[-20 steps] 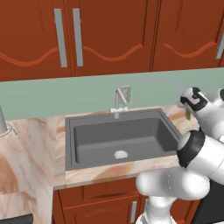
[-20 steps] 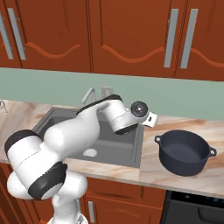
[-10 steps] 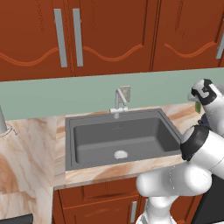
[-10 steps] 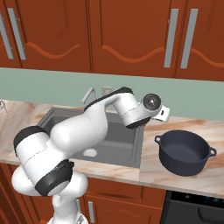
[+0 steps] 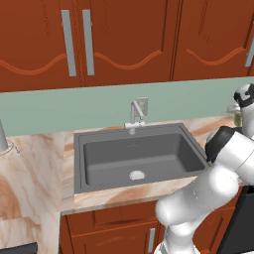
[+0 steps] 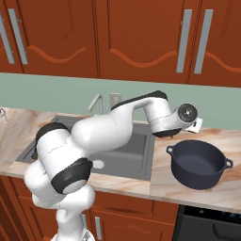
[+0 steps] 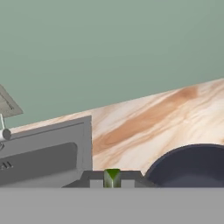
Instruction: Dump the lemon wedge from the pot into the sink. Then turn on the water and wash the lemon wedge. Then turn off the water and put the lemon wedge back in the pot.
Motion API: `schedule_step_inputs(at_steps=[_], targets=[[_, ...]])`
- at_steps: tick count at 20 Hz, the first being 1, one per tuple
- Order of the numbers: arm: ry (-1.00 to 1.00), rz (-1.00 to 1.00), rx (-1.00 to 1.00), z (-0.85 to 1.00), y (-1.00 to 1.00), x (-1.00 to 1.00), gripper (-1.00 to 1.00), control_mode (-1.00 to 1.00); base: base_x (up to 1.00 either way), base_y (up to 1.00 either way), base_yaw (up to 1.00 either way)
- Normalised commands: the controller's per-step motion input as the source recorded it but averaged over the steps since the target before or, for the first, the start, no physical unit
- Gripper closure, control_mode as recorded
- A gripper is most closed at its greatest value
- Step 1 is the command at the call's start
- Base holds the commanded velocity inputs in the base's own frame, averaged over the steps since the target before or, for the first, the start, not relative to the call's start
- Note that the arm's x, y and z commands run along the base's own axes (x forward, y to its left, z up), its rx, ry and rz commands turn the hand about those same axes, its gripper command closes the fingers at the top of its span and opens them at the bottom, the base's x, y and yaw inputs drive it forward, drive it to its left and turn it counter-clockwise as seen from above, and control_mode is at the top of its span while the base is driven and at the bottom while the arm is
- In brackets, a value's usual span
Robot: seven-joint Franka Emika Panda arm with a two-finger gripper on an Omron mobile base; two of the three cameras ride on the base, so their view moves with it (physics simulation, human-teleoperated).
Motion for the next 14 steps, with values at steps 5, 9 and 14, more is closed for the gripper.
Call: schedule_step_inputs(at_steps=[5,9,14], targets=[[0.00,0.03,0.00,-0.11,-0.64,0.00,1.00,-1.00,0.00,0.00,0.00],[0.00,0.02,0.00,-0.26,-0.67,0.00,1.00,-1.00,0.00,0.00,0.00],[0.00,0.03,0.00,-0.26,-0.55,0.00,1.00,-1.00,0.00,0.00,0.00]])
